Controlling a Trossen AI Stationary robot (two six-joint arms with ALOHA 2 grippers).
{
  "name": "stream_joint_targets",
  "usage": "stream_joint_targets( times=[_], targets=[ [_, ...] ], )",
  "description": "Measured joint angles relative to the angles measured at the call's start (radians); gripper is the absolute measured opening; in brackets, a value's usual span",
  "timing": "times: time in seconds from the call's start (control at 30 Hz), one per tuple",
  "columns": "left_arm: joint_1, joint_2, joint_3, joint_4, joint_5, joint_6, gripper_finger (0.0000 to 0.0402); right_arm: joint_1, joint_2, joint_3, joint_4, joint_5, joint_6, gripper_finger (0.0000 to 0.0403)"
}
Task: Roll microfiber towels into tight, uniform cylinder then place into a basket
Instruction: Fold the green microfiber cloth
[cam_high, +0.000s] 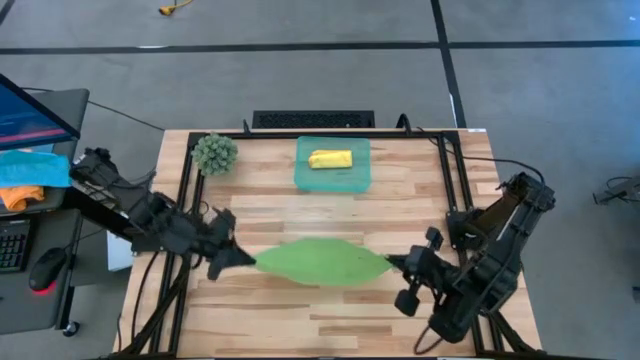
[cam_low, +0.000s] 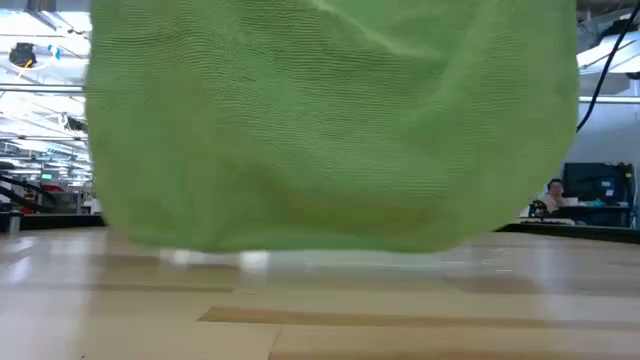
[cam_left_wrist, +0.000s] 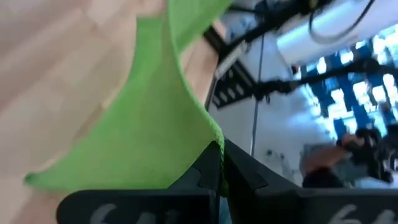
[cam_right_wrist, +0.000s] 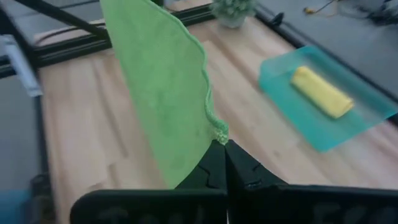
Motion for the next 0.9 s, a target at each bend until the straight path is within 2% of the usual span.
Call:
stream_joint_targets(
  times=[0.17, 0.33, 0.5, 0.63, 0.73, 0.9],
  targets=[
    [-0.093, 0.074, 0.000, 0.017, -0.004, -0.051, 0.0000, 0.057, 0.001, 0.000, 0.075, -0.006, 0.011, 0.0003],
    [-0.198, 0.129, 0.000, 0.126, -0.022, -0.072, 0.0000, 0.098, 0.001, 0.000, 0.127, -0.005, 0.004, 0.0003],
    [-0.280, 0.151, 0.000, 0.229, -0.104, -0.097, 0.0000, 0.110, 0.001, 0.000, 0.157, -0.004, 0.002, 0.0003],
    [-0.319, 0.152, 0.000, 0.232, -0.161, -0.099, 0.0000, 0.109, 0.001, 0.000, 0.202, -0.003, -0.058, 0.0005],
    [-0.323, 0.152, 0.000, 0.098, -0.203, -0.086, 0.0000, 0.087, 0.000, -0.021, 0.202, -0.002, -0.057, 0.0002],
    [-0.301, 0.152, 0.000, -0.268, -0.366, -0.209, 0.0000, 0.003, 0.002, -0.138, 0.171, -0.061, 0.137, 0.0002]
  ],
)
